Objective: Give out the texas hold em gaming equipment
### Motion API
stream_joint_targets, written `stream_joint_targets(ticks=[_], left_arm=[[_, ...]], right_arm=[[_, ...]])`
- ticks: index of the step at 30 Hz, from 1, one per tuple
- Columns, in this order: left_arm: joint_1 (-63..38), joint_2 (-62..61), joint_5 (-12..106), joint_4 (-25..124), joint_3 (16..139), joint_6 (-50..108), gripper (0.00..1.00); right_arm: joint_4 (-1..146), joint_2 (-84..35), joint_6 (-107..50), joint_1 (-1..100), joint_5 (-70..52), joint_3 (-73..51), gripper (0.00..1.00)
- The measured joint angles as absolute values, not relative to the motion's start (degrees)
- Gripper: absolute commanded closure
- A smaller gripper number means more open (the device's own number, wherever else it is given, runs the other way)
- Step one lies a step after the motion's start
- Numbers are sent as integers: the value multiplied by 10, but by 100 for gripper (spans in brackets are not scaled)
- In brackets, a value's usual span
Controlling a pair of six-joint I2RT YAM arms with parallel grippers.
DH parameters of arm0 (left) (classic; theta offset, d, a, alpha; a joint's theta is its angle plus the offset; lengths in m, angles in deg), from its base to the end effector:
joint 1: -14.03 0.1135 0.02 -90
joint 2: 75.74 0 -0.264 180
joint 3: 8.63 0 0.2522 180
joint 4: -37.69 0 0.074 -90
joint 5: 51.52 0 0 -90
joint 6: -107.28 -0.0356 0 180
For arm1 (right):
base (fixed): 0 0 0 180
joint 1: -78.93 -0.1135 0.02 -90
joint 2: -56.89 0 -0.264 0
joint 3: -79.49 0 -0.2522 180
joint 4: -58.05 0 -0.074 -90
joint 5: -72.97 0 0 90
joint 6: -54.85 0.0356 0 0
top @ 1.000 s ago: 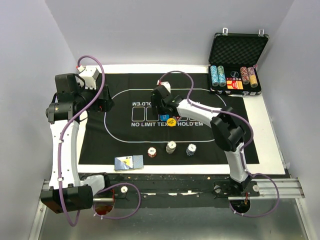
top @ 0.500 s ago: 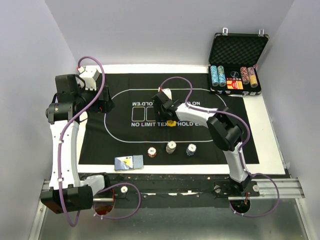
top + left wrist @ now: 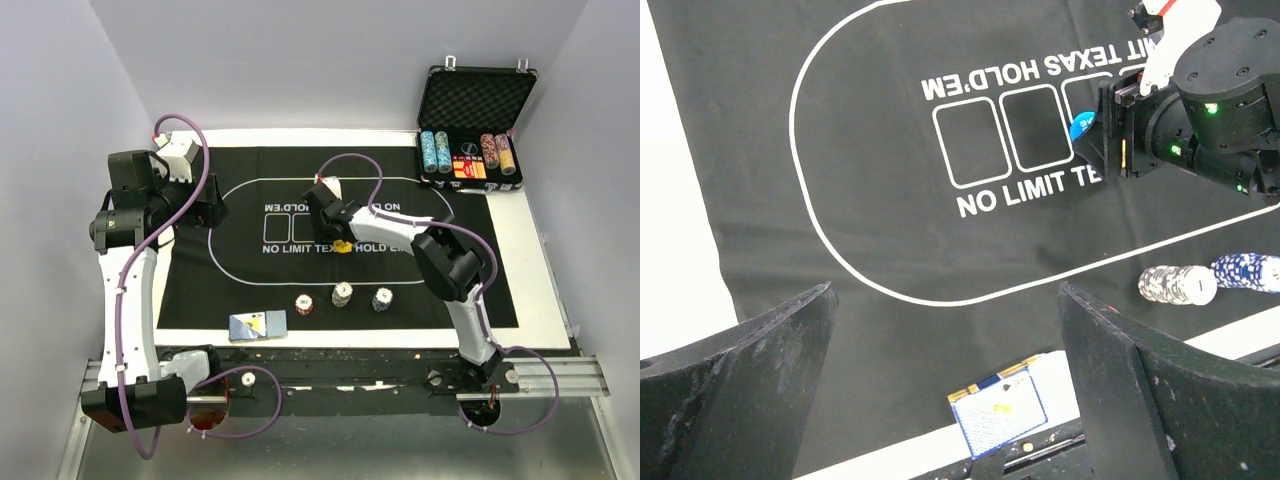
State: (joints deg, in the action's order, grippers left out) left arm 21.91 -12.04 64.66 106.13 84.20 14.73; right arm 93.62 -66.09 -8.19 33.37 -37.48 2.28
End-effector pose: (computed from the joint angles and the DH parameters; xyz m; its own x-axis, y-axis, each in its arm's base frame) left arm 0.2055 0.0126 0.4058 -0.6173 -0.0451 -0.7854 0.2428 0.9387 -0.2448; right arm 0.3315 0.3203 0.1592 -0.7568 -0.1650 -0.6325 -0.2112 0.9774 -0.0024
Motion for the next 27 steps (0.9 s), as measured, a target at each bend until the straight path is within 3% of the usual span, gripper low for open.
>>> stream_joint_targets(ticks=[9, 27], left_arm=[[219, -127, 646, 1069, 842, 145, 1], [251, -125, 614, 1083, 868, 160, 1]], right_arm=[[941, -700, -86, 297, -384, 81, 59], [942, -921, -96, 179, -291, 436, 54]])
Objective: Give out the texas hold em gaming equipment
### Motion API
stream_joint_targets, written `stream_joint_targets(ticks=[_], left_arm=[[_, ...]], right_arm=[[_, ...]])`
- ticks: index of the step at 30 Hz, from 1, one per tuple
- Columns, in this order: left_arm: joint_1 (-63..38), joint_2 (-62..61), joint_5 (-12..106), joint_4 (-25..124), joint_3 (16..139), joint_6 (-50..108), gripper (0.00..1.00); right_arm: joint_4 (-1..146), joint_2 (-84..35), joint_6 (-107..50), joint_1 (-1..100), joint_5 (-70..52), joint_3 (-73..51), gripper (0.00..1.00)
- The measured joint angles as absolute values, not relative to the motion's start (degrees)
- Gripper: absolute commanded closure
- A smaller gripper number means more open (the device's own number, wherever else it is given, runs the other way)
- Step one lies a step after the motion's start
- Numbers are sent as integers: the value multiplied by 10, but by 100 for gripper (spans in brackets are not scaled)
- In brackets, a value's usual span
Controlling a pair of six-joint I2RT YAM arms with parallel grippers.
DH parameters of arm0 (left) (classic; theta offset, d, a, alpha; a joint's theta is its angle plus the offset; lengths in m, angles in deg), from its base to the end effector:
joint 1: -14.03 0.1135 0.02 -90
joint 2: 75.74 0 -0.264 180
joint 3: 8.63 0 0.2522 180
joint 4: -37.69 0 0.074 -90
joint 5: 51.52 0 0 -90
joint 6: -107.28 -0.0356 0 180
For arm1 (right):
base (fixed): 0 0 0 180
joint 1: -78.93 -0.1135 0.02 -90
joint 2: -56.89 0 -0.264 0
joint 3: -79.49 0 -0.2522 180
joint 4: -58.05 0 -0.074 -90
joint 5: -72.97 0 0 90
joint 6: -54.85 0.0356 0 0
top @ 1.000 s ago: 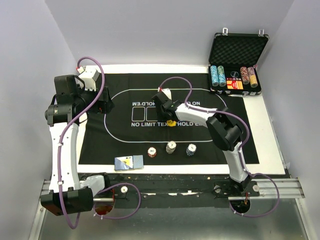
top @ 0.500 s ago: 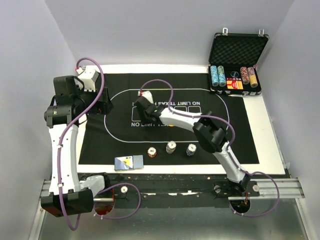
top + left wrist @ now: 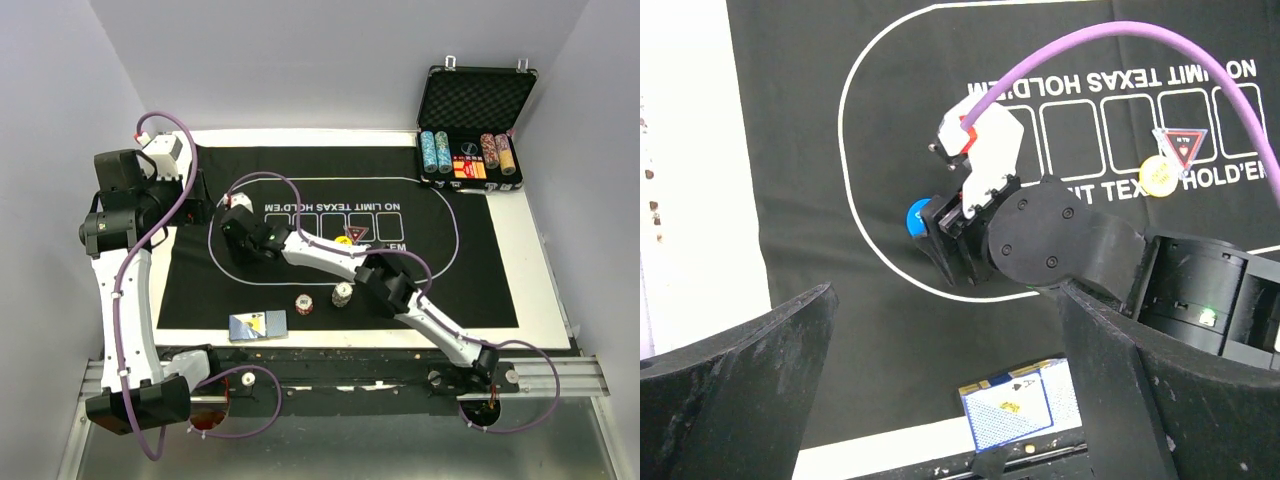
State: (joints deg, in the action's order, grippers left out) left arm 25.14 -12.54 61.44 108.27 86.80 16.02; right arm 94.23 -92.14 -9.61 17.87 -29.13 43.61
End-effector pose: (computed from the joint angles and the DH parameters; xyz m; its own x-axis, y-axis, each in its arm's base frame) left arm 0.1970 0.0245 0.4174 -0.6060 -0.0984 -0.7894 0.1361 0.9649 -0.2247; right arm 0.2870 0.5037 0.1563 -0.6229 -0.2554 -0.7394 -0.5660 0.7996 0.2006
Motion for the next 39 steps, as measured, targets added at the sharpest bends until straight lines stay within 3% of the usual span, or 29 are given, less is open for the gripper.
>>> stream_joint_targets(ticks=[2, 6, 9, 16, 28, 34, 39], left_arm=[[253, -126, 614, 1086, 868, 160, 1], [253, -127, 615, 1091, 870, 160, 1], [256, -129, 615, 1097, 871, 160, 1], [259, -130, 626, 1105, 872, 156, 1], [260, -131, 647, 1110, 874, 145, 1], [260, -131, 649, 1112, 875, 136, 1], [260, -131, 650, 1112, 877, 136, 1]], right_arm=[[940, -935, -94, 177, -282, 456, 50], [927, -951, -88, 177, -271, 477, 20], [916, -952, -87, 177, -268, 479, 9], [896, -890, -106, 181, -288, 382, 6], [914, -549, -69, 232, -431, 42, 8], [952, -503, -14, 289, -454, -95, 12], [984, -503, 5, 297, -455, -131, 14]])
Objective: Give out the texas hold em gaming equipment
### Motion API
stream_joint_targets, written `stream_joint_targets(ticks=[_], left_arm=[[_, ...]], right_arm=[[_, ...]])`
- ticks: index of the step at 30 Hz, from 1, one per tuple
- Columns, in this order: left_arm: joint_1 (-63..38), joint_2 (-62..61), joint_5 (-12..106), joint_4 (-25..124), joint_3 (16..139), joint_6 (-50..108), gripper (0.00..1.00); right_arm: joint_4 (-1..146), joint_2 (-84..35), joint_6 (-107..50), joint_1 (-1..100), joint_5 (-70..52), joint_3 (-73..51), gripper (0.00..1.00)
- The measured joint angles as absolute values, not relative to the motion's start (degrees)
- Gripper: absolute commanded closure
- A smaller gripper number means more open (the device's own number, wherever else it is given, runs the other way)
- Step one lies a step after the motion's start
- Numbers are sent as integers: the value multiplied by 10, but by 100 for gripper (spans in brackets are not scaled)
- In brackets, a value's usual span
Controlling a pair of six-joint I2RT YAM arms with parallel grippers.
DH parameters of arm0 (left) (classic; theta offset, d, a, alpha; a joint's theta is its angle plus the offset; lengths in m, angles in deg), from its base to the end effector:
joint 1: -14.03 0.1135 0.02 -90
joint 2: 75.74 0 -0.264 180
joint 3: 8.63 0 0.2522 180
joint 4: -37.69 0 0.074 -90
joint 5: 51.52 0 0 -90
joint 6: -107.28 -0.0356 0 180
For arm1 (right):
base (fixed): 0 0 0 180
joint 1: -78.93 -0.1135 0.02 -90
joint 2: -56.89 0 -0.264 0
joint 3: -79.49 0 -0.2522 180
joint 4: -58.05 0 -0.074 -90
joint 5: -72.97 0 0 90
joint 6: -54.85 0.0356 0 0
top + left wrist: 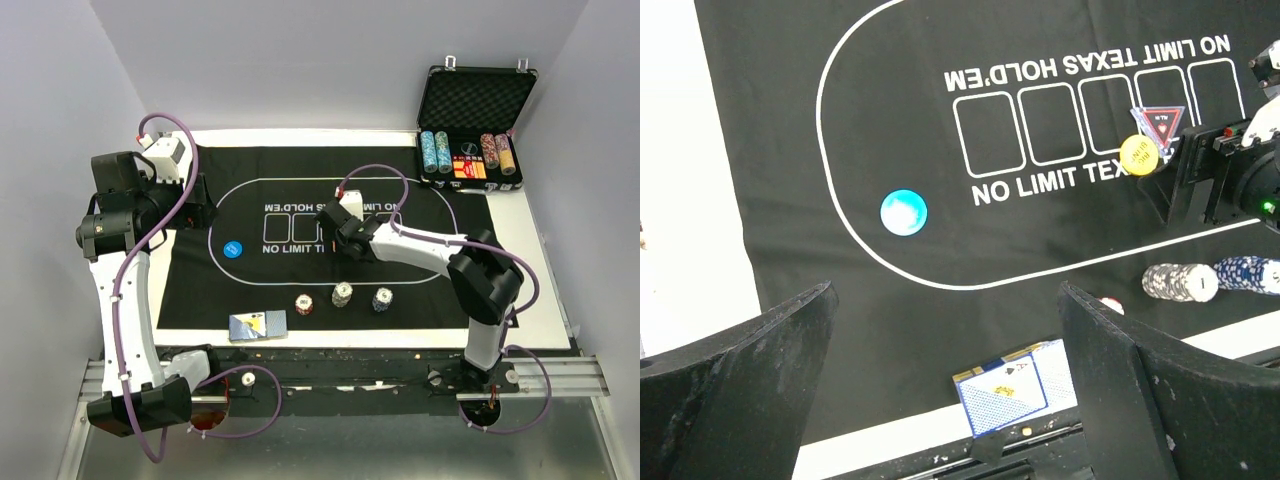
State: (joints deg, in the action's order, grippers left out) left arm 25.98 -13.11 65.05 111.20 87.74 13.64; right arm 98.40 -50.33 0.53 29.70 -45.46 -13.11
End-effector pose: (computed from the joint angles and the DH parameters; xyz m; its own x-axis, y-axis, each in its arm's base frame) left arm 0.1889 0.0237 0.4203 -0.6150 -0.0721 -0.7852 0.1906 0.9527 -0.2368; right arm 0.2661 0.2826 0.1888 -0.7584 -0.0941 -0.6449 -0.0849 0.9954 -0.0454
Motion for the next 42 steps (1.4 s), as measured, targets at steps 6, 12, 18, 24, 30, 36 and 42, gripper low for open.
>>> stream_joint_targets(ticks=[6, 12, 18, 24, 30, 36, 42], left_arm=[[260, -131, 658, 1112, 880, 137, 1], [260, -131, 662, 1112, 881, 137, 1], [260, -131, 662, 1112, 881, 137, 1], [260, -131, 662, 1112, 881, 137, 1], [260, -131, 662, 1111, 881, 137, 1], [260, -131, 662, 1111, 881, 137, 1], [260, -131, 661, 1110, 881, 137, 1]], right_arm=[[983, -504, 18, 295, -453, -131, 17], [969, -529, 25, 303, -444, -129, 19], [959, -568, 28, 314, -434, -107, 21], [955, -587, 28, 316, -427, -82, 27], [955, -604, 29, 316, -416, -60, 37], [954, -608, 30, 316, -403, -52, 48], [954, -615, 30, 309, -396, -41, 58]])
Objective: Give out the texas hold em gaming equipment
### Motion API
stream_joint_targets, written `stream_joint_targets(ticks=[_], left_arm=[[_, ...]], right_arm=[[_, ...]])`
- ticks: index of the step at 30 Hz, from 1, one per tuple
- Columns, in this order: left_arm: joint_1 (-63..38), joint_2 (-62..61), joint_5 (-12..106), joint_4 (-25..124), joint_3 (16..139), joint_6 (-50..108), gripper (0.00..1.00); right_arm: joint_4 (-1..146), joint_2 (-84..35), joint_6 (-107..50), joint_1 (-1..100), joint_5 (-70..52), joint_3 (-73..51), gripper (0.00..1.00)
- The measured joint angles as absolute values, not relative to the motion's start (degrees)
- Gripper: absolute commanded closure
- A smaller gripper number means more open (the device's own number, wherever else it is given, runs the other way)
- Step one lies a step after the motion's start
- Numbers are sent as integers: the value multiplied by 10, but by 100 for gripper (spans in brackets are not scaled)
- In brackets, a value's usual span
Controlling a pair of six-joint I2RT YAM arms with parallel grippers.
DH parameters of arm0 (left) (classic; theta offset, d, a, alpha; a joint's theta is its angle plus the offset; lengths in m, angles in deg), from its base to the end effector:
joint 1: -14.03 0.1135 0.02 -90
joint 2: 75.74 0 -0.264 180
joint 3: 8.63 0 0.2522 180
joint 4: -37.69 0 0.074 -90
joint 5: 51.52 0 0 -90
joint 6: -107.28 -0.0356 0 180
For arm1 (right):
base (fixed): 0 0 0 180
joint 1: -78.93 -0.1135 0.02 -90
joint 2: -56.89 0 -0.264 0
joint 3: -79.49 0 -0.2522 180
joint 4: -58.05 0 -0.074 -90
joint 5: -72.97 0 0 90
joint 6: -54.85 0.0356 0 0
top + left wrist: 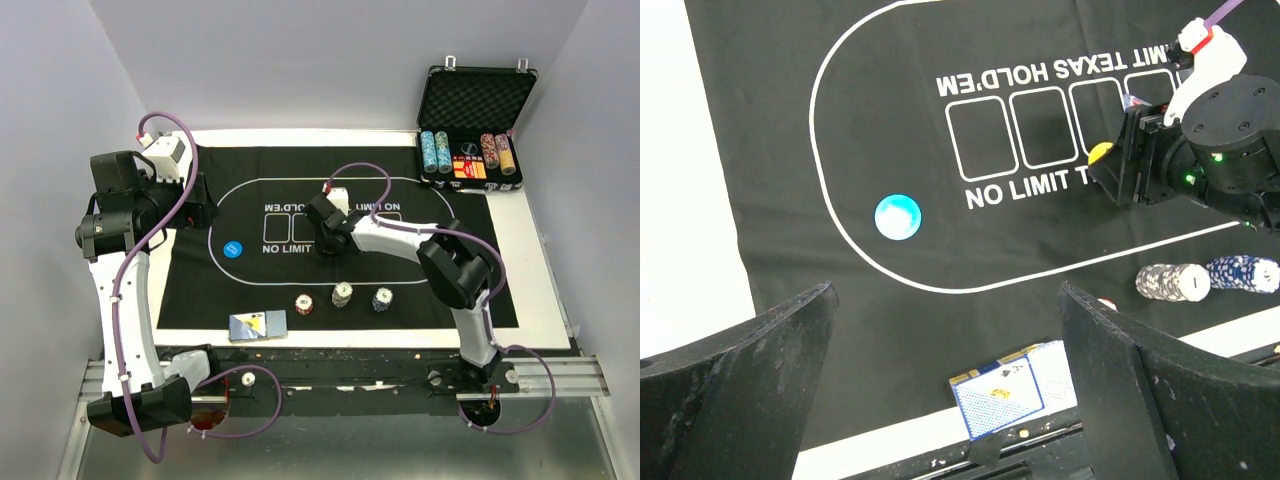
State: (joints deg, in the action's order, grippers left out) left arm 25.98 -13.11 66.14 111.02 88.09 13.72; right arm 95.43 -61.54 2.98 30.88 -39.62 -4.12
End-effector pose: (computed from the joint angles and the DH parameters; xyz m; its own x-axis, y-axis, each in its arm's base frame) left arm 0.1885 0.0230 0.4225 -0.6072 -0.0723 -0.7912 0.2065 0.9473 -0.2450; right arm 0.3002 0.3135 0.1590 -0.7960 -0.0328 -0.6044 -0.0820 0.9952 0.0540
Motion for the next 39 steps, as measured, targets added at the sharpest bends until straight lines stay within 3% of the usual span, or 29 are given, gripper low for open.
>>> stream_joint_targets(ticks=[5, 11, 18, 29, 32, 39], left_arm=[[260, -131, 661, 1109, 881, 137, 1], [260, -131, 660, 1108, 881, 137, 1], [260, -129, 654, 1108, 865, 126, 1], [260, -105, 651, 1108, 870, 115, 1], [260, -100, 651, 1108, 870, 113, 1], [260, -97, 652, 1107, 870, 113, 1]], right_arm=[[960, -645, 28, 300, -393, 6, 62], [981, -743, 7, 308, -395, 168, 66], [991, -825, -18, 377, -397, 326, 67], [989, -940, -53, 460, -402, 476, 65], [985, -952, -62, 464, -401, 499, 57], [974, -953, -71, 464, -391, 505, 17]])
